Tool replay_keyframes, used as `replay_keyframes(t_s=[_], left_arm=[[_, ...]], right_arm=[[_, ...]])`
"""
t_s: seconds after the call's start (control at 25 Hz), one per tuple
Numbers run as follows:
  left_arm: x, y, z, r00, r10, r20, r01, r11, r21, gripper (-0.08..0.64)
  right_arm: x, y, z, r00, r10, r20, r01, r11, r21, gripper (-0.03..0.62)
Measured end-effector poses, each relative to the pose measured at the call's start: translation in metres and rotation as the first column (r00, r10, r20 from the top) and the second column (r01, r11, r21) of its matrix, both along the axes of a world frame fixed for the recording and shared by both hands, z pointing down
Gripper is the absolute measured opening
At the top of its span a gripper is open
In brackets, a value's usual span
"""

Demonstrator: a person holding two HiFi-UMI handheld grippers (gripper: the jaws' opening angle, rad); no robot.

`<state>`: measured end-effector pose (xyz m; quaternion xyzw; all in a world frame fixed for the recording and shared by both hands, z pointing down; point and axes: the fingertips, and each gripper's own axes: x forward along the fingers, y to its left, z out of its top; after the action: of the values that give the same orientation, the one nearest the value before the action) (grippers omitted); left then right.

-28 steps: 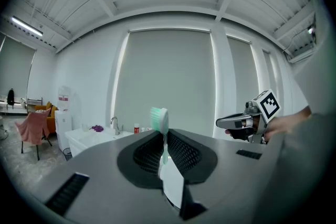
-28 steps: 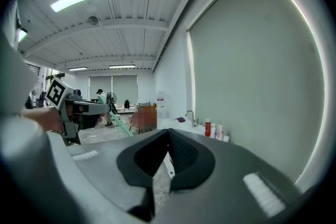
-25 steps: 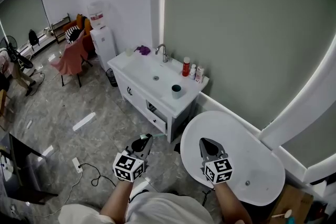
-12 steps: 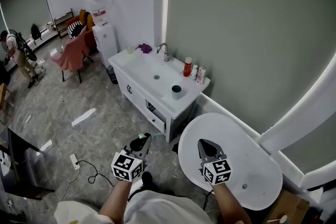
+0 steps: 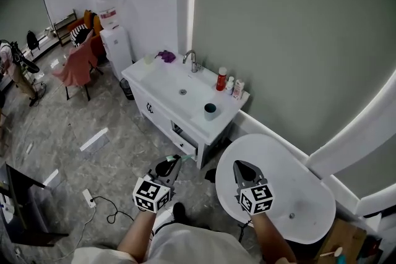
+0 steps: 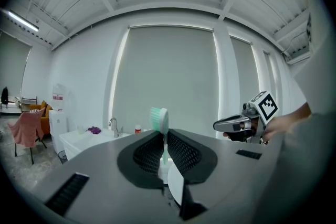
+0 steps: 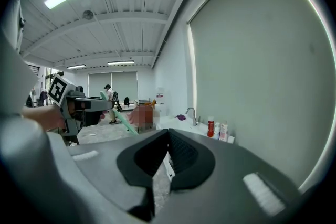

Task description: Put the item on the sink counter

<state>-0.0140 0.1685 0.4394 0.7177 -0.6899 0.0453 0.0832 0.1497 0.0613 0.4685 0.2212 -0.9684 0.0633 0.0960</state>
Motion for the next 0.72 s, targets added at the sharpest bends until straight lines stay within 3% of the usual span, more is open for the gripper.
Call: replay_keyframes(t_s=[0.72], left_arm=[[-0.108, -0.063, 0.012, 0.988, 0.15, -0.033, -0.15, 0.989, -0.003, 0.029]], right_arm=[[-0.102, -0.041, 0.009, 0.988, 0.148, -0.046, -0.148, 0.989, -0.012, 0.011]])
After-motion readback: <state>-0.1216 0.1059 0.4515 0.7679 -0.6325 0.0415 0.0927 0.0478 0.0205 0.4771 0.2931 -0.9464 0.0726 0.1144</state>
